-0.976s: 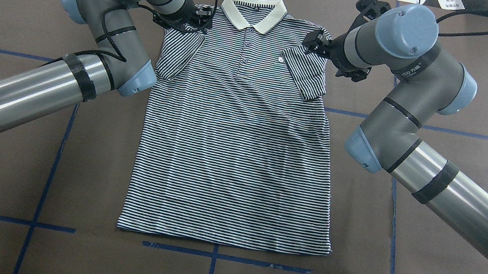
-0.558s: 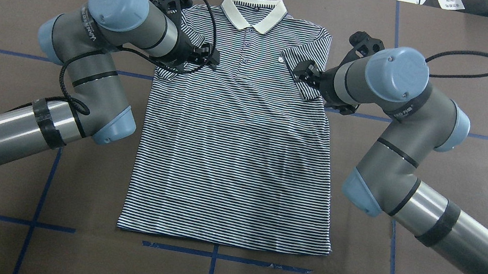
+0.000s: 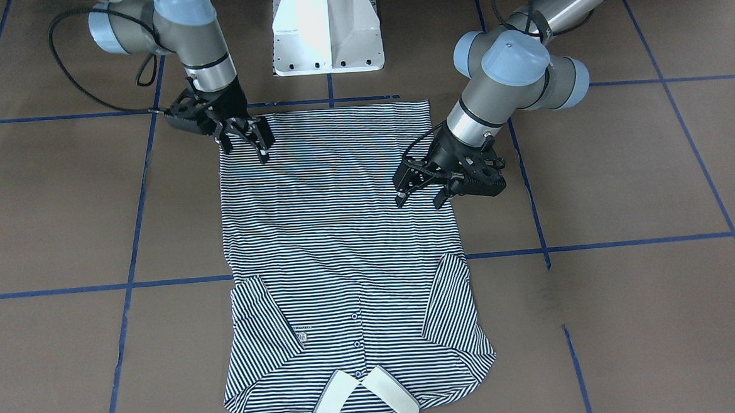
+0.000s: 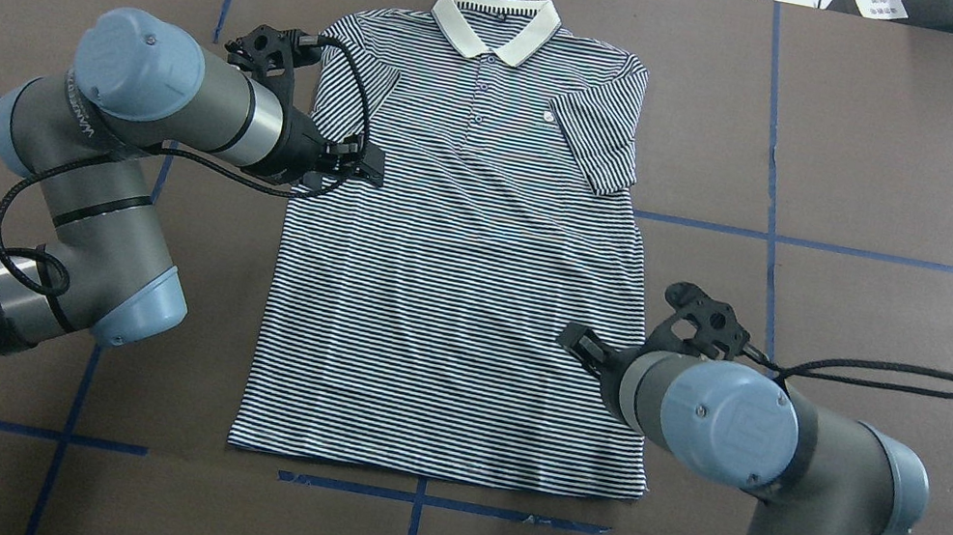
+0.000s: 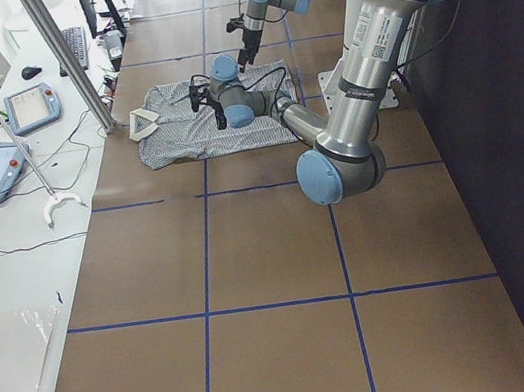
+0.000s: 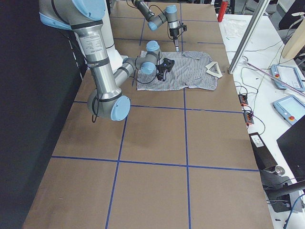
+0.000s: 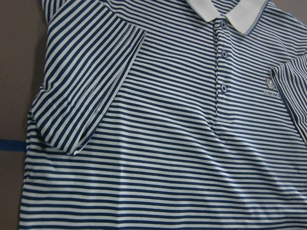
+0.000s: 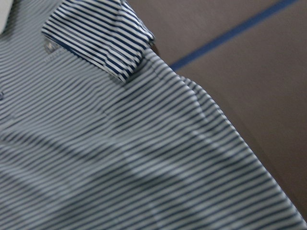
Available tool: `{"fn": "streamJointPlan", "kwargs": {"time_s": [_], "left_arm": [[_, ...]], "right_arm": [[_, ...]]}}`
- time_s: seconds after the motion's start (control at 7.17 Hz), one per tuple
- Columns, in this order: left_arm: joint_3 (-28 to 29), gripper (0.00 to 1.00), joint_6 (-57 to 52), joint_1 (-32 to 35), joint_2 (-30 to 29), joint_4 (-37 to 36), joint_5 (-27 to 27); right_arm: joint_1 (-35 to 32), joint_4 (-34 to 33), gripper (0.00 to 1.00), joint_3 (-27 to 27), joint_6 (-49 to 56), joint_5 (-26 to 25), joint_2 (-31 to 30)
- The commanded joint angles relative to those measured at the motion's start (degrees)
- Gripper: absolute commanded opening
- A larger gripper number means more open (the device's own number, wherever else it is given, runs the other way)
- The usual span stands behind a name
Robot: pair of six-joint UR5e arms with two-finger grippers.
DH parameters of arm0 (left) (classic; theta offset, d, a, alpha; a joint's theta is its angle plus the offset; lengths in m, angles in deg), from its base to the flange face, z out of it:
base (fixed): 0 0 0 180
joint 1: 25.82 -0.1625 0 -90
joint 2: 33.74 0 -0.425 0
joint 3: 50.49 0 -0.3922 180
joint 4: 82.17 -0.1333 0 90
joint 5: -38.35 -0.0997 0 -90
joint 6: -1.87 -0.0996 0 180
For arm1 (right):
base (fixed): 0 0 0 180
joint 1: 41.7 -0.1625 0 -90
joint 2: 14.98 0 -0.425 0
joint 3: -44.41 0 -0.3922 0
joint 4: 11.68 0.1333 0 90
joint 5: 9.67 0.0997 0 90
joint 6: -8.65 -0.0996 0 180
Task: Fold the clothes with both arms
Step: 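Move both grippers down along the shirt's sides toward the hem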
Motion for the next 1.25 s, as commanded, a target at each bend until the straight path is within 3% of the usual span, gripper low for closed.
{"fn": "streamJointPlan", "kwargs": {"time_s": [0.0,1.12], "left_arm": [[-0.3,0.85,0.0,-0.3,0.3,0.2,-0.2],[-0.4,0.86,0.9,-0.8,1.1,0.4,-0.4]], "right_arm": [[4.7,-4.2,0.88,4.4,-6.0,-2.8,-5.6],[9.5,-4.2,0.64,1.9,-7.6,-2.5,-6.0]]}}
